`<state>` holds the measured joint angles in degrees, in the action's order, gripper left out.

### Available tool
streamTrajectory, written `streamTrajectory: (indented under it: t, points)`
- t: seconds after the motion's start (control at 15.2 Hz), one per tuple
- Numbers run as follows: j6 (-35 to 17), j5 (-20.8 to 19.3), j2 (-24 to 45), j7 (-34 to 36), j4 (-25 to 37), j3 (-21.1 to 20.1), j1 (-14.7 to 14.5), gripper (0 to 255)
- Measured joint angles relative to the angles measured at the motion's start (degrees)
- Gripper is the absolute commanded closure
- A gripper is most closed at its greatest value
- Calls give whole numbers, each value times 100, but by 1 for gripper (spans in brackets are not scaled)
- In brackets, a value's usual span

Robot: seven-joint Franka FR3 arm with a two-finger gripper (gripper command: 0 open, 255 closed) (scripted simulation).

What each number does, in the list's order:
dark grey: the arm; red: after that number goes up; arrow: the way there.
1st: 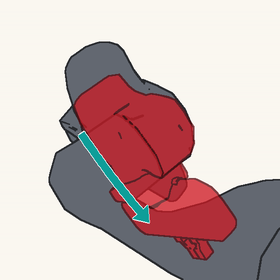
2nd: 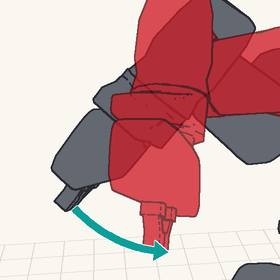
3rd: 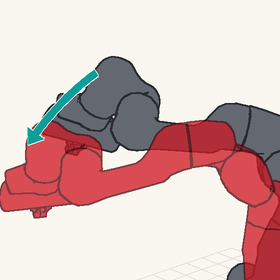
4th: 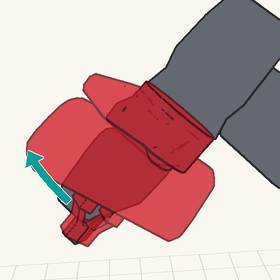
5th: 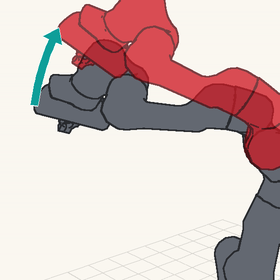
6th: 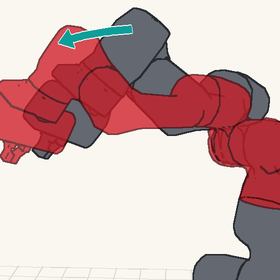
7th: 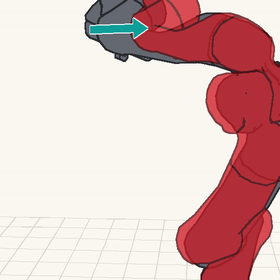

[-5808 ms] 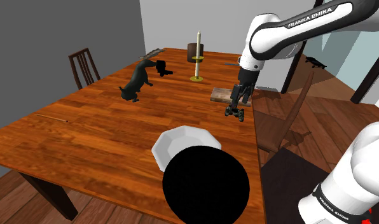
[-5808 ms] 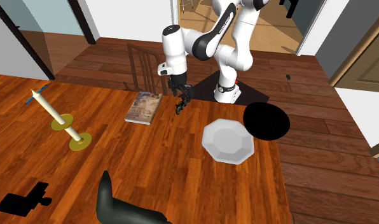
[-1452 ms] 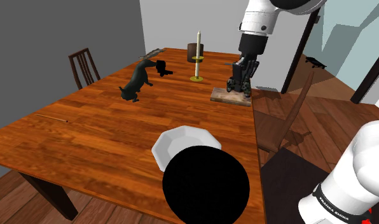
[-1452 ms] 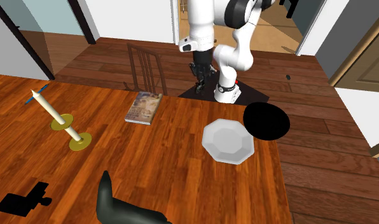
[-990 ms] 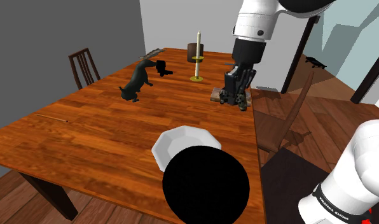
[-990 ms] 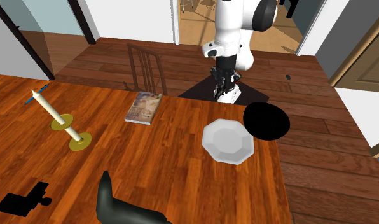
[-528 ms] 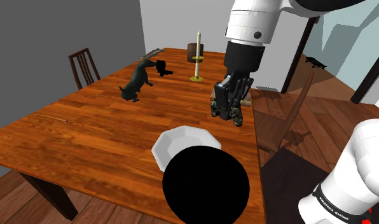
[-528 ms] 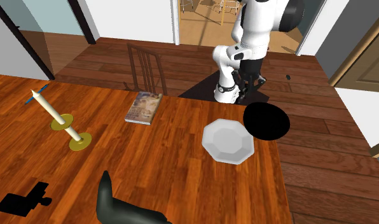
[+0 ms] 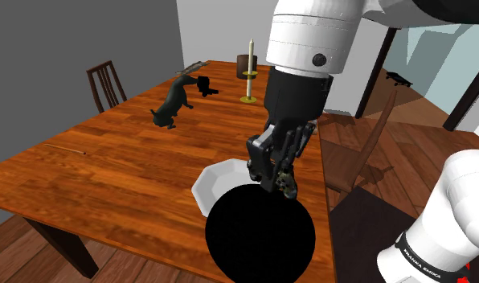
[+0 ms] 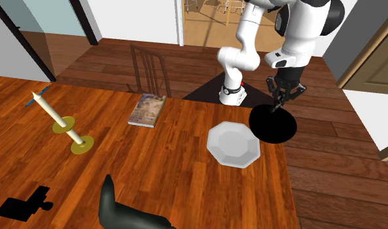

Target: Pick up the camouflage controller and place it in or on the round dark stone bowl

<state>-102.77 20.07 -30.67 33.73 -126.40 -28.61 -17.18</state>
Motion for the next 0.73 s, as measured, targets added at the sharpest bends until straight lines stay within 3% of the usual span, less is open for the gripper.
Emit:
streamTrajectory:
  t: [0.73]
  points:
    - [-779, 135, 161, 102, -574, -326, -58, 255]
